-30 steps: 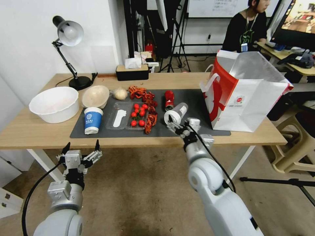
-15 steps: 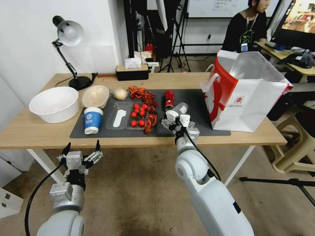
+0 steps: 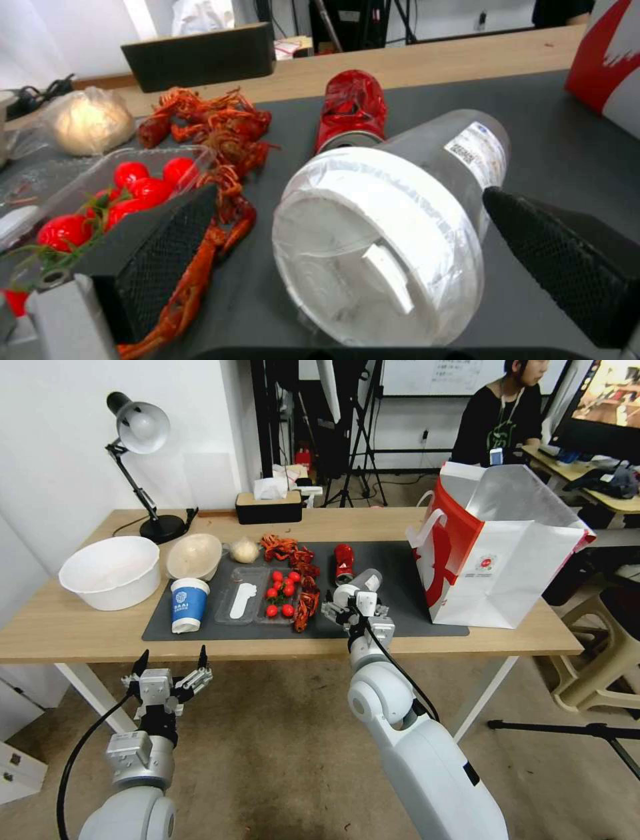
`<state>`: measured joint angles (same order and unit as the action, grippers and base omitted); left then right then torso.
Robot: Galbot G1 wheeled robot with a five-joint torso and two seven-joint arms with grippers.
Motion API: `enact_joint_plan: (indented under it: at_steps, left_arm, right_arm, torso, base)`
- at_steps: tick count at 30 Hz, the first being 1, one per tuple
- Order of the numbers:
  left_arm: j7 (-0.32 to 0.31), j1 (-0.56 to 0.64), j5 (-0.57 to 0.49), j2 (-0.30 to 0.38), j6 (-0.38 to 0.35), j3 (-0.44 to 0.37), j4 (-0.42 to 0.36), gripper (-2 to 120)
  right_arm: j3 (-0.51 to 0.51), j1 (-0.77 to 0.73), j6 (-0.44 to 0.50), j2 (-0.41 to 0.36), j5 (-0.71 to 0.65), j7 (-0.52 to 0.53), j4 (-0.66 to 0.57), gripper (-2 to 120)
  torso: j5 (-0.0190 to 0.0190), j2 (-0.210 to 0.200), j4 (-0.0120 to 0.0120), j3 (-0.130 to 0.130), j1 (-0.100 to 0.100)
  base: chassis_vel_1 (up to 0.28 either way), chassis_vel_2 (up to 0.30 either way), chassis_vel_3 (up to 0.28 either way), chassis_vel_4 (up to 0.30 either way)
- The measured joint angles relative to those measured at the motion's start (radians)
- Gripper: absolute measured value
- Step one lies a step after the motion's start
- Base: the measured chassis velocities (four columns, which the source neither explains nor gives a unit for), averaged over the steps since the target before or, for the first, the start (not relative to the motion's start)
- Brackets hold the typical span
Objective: Pick up the trash from the table and place it into the takeout bag.
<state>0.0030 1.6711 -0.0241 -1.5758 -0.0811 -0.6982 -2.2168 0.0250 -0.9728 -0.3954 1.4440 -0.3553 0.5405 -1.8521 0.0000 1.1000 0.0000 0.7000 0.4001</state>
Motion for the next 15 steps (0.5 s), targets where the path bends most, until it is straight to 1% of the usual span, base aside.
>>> enact_joint_plan:
  at_steps: [15]
  left_arm:
    - [0.003, -0.002, 0.001, -0.003, 0.023, 0.007, 0.018, 100]
  right_arm:
    - [-0.015, 0.015, -0.026, 0.004, 0.036, 0.023, 0.035, 100]
  torso:
    - [0.0, 0.0, 0.0, 0.0, 0.0]
  base:
    - [0.0, 0.0, 0.0, 0.0]
